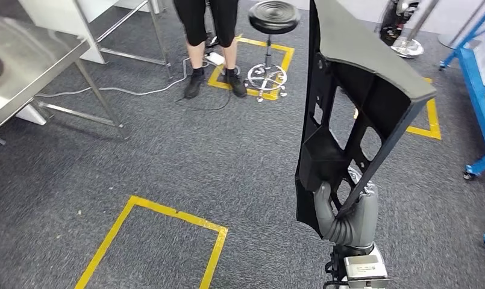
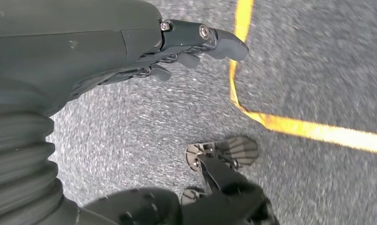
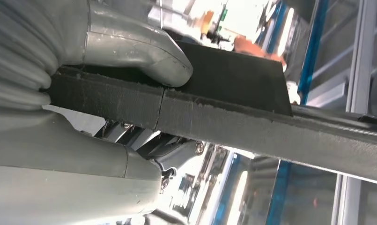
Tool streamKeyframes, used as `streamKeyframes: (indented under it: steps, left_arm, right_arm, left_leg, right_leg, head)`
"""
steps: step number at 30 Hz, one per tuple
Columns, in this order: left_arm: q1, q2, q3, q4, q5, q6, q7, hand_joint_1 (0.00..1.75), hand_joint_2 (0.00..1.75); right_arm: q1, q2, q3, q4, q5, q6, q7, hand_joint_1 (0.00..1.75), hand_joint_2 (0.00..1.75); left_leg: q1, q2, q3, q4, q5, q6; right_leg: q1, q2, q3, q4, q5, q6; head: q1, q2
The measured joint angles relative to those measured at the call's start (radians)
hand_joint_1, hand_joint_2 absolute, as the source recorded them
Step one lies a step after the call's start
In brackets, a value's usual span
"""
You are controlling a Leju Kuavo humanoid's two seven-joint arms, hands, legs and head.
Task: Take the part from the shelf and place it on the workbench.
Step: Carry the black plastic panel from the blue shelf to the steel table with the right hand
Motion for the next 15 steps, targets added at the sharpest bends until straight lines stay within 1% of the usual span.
streamKeyframes:
  steps: [1,2,3,4,5,6,7,8,9,10,11,12,13,14,15]
  left_arm:
    - [-0.001,0.000,0.000,0.000,-0.001,0.001,0.000,0.00,1.75]
    - [-0.003,0.001,0.000,0.000,-0.002,0.001,0.000,0.00,1.75]
    - [-0.004,0.001,0.000,0.000,-0.004,0.002,0.000,0.00,1.75]
    - [-0.005,0.001,0.000,0.000,-0.006,0.002,0.000,0.00,1.75]
    - [-0.006,0.001,0.000,0.000,-0.007,0.002,0.000,0.00,1.75]
    - [-0.005,0.001,0.000,0.000,-0.008,0.002,0.000,0.00,1.75]
    - [-0.004,0.001,0.001,0.000,-0.009,0.002,0.000,0.00,1.75]
    - [-0.004,0.001,0.001,0.000,-0.009,0.002,0.000,0.00,1.75]
    - [-0.004,0.001,0.001,0.000,-0.010,0.002,0.000,0.00,1.75]
    - [-0.004,0.000,0.001,0.000,-0.010,0.002,0.001,0.00,1.75]
    - [-0.004,0.000,0.001,0.000,-0.011,0.002,0.001,0.00,1.75]
    - [-0.002,0.000,0.001,0.000,-0.011,0.002,0.001,0.00,1.75]
    - [0.000,0.001,0.001,0.000,-0.011,0.002,0.001,0.00,1.75]
    - [0.002,0.001,0.002,0.000,-0.011,0.001,0.001,0.00,1.75]
    - [0.004,0.001,0.002,0.000,-0.011,0.001,0.001,0.00,1.75]
  right_arm:
    - [0.001,0.000,0.000,0.000,0.000,0.000,-0.001,1.75,1.75]
    - [0.003,0.000,0.000,0.000,-0.001,0.000,-0.002,1.75,1.75]
    - [0.005,0.000,0.000,0.000,-0.002,-0.001,-0.003,1.75,1.75]
    - [0.007,0.000,0.000,0.001,-0.003,-0.001,-0.004,1.75,1.75]
    - [0.009,0.000,0.000,0.001,-0.004,-0.001,-0.004,1.75,1.75]
    - [0.010,0.000,0.000,0.001,-0.005,-0.001,-0.004,1.75,1.75]
    - [0.010,0.000,0.000,0.001,-0.005,-0.001,-0.004,1.75,1.75]
    - [0.010,0.000,0.000,0.001,-0.005,-0.001,-0.005,1.75,1.75]
    - [0.010,0.000,0.000,0.001,-0.005,-0.001,-0.005,1.75,1.75]
    - [0.010,0.000,0.000,0.001,-0.005,-0.001,-0.006,1.75,1.75]
    - [0.010,0.000,0.000,0.001,-0.005,-0.001,-0.007,1.75,1.75]
    - [0.010,0.000,0.000,0.001,-0.005,-0.001,-0.008,1.75,1.75]
    - [0.009,0.000,0.000,0.001,-0.006,-0.001,-0.008,1.75,1.75]
    - [0.009,0.001,0.000,0.001,-0.006,-0.001,-0.008,1.75,1.75]
    - [0.010,0.002,0.000,0.000,-0.006,0.000,-0.009,1.75,1.75]
  left_leg:
    - [0.004,-0.013,0.000,-0.002,0.003,0.006]
    - [0.005,-0.027,-0.002,-0.003,0.006,0.010]
    - [0.005,-0.042,-0.004,-0.003,0.008,0.014]
    - [0.004,-0.059,-0.006,-0.003,0.009,0.016]
    - [0.004,-0.077,-0.008,-0.002,0.011,0.017]
    - [0.004,-0.094,-0.008,-0.002,0.013,0.017]
    - [0.004,-0.109,-0.008,-0.002,0.015,0.015]
    - [0.004,-0.125,-0.009,-0.002,0.018,0.013]
    - [0.003,-0.139,-0.010,-0.002,0.020,0.009]
    - [0.002,-0.152,-0.012,-0.001,0.022,0.005]
    - [0.001,-0.163,-0.014,-0.002,0.024,-0.001]
    - [0.000,-0.174,-0.016,-0.005,0.027,-0.007]
    - [0.001,-0.182,-0.019,-0.008,0.031,-0.014]
    - [0.001,-0.171,-0.023,-0.006,0.031,-0.019]
    - [0.000,-0.145,-0.031,0.009,0.019,-0.024]
  right_leg:
    - [-0.002,0.034,-0.020,0.042,-0.021,-0.001]
    - [-0.004,0.069,-0.051,0.105,-0.048,-0.004]
    - [-0.005,0.089,-0.088,0.176,-0.073,-0.008]
    - [-0.005,0.098,-0.121,0.237,-0.091,-0.008]
    - [-0.005,0.102,-0.141,0.267,-0.094,-0.005]
    - [-0.005,0.106,-0.142,0.257,-0.081,0.001]
    - [-0.005,0.113,-0.122,0.207,-0.055,0.008]
    - [-0.006,0.132,-0.088,0.133,-0.024,0.014]
    - [-0.006,0.157,-0.057,0.064,0.002,0.014]
    - [-0.006,0.176,-0.035,0.014,0.019,0.010]
    - [-0.004,0.190,-0.023,-0.013,0.028,0.003]
    - [-0.002,0.187,-0.020,-0.019,0.032,-0.005]
    - [-0.003,0.174,-0.017,-0.021,0.036,-0.012]
    - [-0.005,0.162,-0.014,-0.025,0.041,-0.019]
    - [-0.009,0.149,-0.011,-0.028,0.045,-0.026]
  head:
    - [0.002,0.000]
    - [0.004,0.000]
    - [0.005,0.000]
    - [0.006,0.000]
    - [0.006,0.000]
    - [0.006,0.000]
    - [0.006,0.000]
    - [0.006,0.000]
    - [0.006,0.000]
    - [0.006,0.000]
    - [0.005,0.000]
    - [0.005,0.000]
    - [0.005,0.000]
    - [0.004,0.000]
    - [0.002,0.000]
